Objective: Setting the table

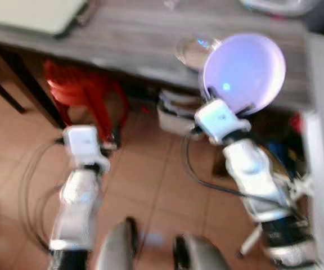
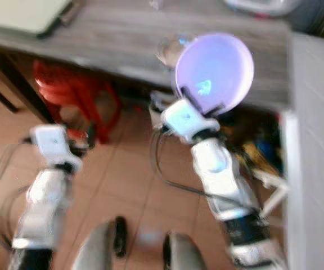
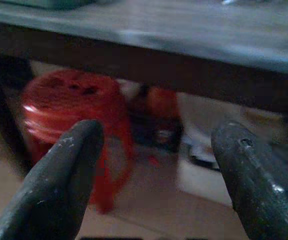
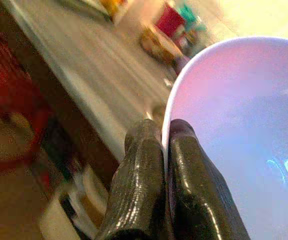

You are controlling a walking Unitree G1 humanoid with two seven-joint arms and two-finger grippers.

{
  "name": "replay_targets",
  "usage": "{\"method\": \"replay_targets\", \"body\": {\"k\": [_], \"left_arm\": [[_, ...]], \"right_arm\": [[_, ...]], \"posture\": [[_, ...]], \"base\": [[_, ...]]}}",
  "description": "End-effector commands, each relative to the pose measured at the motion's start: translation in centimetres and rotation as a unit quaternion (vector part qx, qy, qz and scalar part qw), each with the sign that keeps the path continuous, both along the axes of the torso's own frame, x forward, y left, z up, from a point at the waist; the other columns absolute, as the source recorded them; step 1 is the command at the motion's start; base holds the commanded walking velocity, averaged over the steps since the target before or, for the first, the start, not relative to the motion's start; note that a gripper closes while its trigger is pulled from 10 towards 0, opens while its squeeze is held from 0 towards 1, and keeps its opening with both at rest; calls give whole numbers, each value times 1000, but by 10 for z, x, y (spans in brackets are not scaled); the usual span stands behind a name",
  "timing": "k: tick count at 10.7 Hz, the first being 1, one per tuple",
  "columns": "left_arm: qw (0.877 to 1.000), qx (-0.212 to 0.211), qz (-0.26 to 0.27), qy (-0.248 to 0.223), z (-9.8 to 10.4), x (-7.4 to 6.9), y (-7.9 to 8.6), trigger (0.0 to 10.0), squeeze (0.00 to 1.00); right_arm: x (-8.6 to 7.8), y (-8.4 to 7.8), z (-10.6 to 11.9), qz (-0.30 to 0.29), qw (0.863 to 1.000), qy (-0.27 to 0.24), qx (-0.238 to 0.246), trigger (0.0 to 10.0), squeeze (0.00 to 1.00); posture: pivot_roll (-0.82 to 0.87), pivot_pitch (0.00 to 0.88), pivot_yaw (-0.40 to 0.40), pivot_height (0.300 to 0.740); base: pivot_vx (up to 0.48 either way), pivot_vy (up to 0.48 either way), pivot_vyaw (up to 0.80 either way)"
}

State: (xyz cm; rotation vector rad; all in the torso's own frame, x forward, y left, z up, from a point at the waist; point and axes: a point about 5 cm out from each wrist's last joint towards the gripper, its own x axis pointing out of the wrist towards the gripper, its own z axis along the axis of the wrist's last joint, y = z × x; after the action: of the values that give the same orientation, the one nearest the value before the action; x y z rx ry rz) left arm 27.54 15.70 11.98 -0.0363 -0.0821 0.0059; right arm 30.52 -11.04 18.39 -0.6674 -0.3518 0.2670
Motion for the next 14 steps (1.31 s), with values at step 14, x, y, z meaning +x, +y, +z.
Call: {"method": "replay_targets", "body": {"k": [14], "left_arm": [[999,22,16,-19,7,-8,4,10000,0]], "right_arm": [[47,36,57,125,990,-38,57,10000,0]], "posture": [[0,265,15,740]], "base": [[163,0,0]]}}
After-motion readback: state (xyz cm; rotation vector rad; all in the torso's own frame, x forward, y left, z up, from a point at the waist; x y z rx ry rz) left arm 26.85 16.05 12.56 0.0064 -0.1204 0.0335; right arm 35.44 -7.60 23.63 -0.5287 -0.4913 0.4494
